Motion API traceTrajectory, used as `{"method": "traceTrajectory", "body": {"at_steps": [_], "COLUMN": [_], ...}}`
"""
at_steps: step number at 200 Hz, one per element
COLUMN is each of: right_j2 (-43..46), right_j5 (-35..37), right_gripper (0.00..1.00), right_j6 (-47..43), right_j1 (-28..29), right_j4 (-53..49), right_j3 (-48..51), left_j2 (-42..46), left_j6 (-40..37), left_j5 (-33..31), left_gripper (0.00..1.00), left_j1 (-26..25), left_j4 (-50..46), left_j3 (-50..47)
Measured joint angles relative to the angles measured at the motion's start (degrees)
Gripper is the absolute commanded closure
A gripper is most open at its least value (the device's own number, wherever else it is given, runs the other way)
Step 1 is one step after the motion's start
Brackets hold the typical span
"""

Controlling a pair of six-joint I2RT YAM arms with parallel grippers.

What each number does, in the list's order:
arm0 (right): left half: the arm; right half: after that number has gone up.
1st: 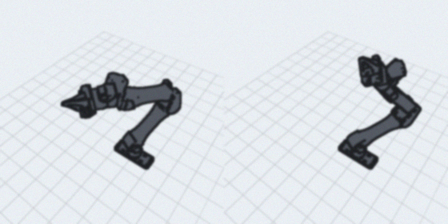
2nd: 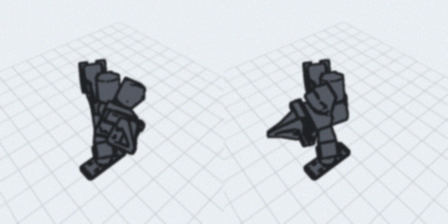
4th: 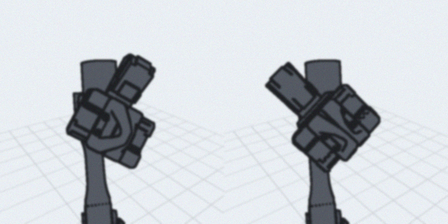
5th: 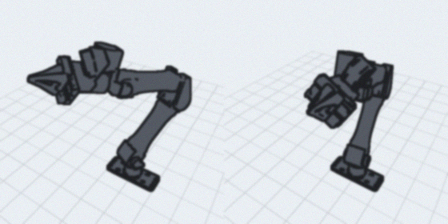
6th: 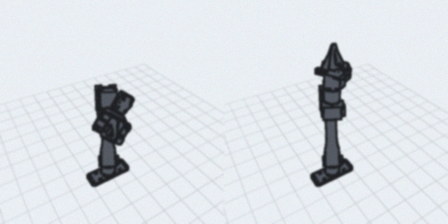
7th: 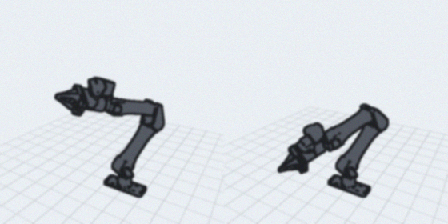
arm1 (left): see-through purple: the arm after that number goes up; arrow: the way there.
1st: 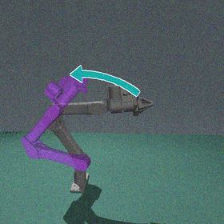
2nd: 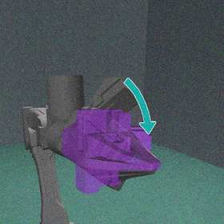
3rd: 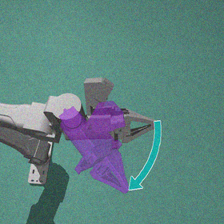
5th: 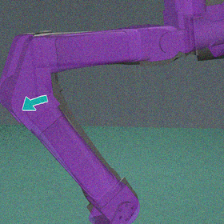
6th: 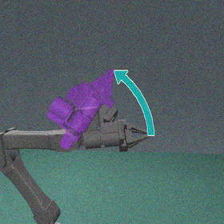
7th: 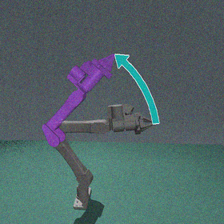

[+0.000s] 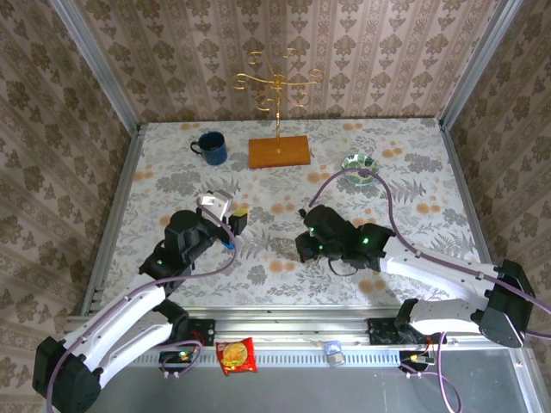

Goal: Put the keys on the keyring

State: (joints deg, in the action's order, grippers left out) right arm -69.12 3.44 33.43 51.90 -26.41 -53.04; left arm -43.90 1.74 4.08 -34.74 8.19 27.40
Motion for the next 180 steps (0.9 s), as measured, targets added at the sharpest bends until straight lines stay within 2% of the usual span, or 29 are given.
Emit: {"method": "traceTrajectory", "body": {"at_steps": [27, 81, 140, 180], "right_j2": [0.9, 0.9, 1.0, 1.2], "right_j5": [-3.9, -10.1, -18.3, -22.8], "right_gripper": [1.00, 1.00, 1.00, 1.00], "right_j6": [-10.4, -25.9, -37.0, -42.7], "right_j1": [-3.4, -3.7, -3.8, -3.8], "right_j4": [2.7, 8.3, 17.8, 20.4], "right_j3": [-0.2, -0.4, 2.9, 5.4], "left_j2": [-1.0, -4.0, -4.6, -4.6], "left_j6": [-2.5, -8.5, -13.4, -16.2], "left_j5": [3.5, 11.7, 27.3, 36.7], "left_gripper": [0.57, 0.65, 0.71, 0.75], "left_j1": [1.7, 3.3, 3.1, 0.5], "left_j4": [-1.8, -4.1, -2.5, 1.3], "left_j3": [1.8, 3.1, 2.2, -1.7]}}
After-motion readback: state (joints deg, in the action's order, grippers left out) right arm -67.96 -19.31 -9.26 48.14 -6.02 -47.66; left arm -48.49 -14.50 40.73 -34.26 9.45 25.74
